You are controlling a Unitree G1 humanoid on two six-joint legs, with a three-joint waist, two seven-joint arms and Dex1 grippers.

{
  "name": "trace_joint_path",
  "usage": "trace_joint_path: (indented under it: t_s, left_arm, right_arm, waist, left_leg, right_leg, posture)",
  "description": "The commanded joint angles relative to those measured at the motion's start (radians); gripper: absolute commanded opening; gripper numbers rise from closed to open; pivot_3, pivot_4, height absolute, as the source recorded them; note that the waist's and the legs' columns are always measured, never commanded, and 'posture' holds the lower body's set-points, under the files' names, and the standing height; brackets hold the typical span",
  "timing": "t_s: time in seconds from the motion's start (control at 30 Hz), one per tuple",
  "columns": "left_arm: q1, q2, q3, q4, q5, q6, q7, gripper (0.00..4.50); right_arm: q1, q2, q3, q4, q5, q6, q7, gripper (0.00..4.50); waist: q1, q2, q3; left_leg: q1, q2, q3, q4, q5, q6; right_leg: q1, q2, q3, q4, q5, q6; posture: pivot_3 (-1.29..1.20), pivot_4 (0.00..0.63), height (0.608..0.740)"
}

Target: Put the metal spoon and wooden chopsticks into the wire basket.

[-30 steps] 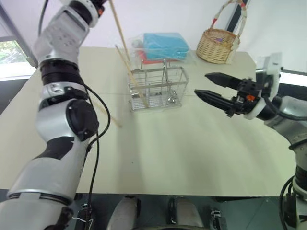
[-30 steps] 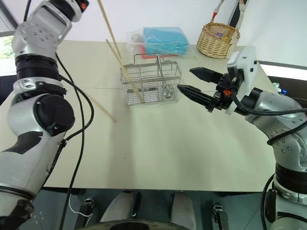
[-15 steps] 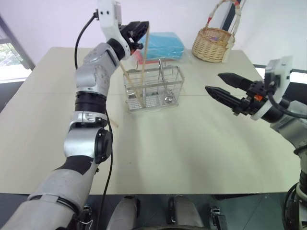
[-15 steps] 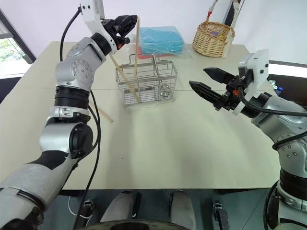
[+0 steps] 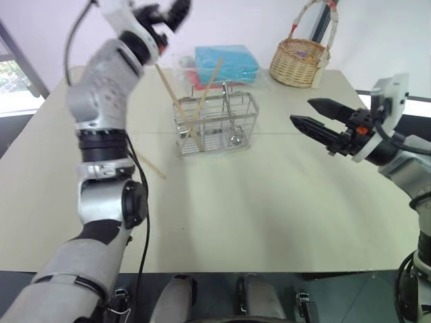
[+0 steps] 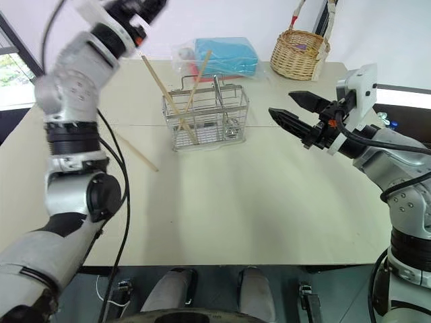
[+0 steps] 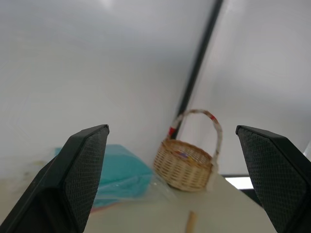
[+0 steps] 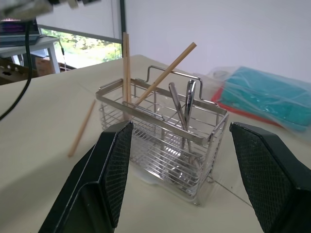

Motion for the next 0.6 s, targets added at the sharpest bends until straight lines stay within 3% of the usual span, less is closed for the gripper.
trace_joint_path:
  t_s: [0.03,0.23,0.4,0.6]
  left_arm:
    - [-0.046,0.064,0.056,0.023,0.045,0.098,0.208,4.40]
    - [0.008,0.118,0.203,0.149,0.127,0.343,0.575,4.40]
    - [0.069,0.092,0.217,0.184,0.154,0.362,0.638,4.40]
    - [0.080,0.046,0.209,0.379,0.169,0.302,0.648,4.40]
  right_arm:
    - [-0.009,-0.020,-0.003,-0.045,0.028,-0.020,0.063,3.28]
    - [0.018,-0.044,0.033,-0.090,0.050,-0.009,0.164,3.28]
    - [0.030,-0.025,0.057,-0.101,0.041,-0.017,0.166,3.28]
    - [0.034,-0.005,0.070,-0.115,0.056,-0.013,0.156,3.28]
  waist:
    - [0.000,0.002,-0.001]
    - [0.003,0.002,-0.002]
    - [0.012,-0.006,-0.001]
    - [0.011,-0.005,-0.002]
  left_leg:
    - [0.000,0.000,0.000,0.000,0.000,0.000]
    - [0.003,0.000,-0.001,0.000,0.000,0.000]
    - [-0.001,0.000,-0.002,0.001,0.001,-0.002]
    - [0.000,-0.001,-0.001,0.001,0.001,-0.002]
  right_leg:
    - [0.000,0.000,0.000,0.000,0.000,0.000]
    - [0.003,0.001,0.000,0.001,0.000,0.000]
    - [0.000,0.001,0.000,0.001,0.000,0.000]
    - [0.001,-0.003,0.000,0.001,0.000,0.000]
  posture:
    - [0.00,0.150,0.661]
    - [0.00,0.150,0.661]
    - [0.00,0.150,0.661]
    - [0.00,0.150,0.661]
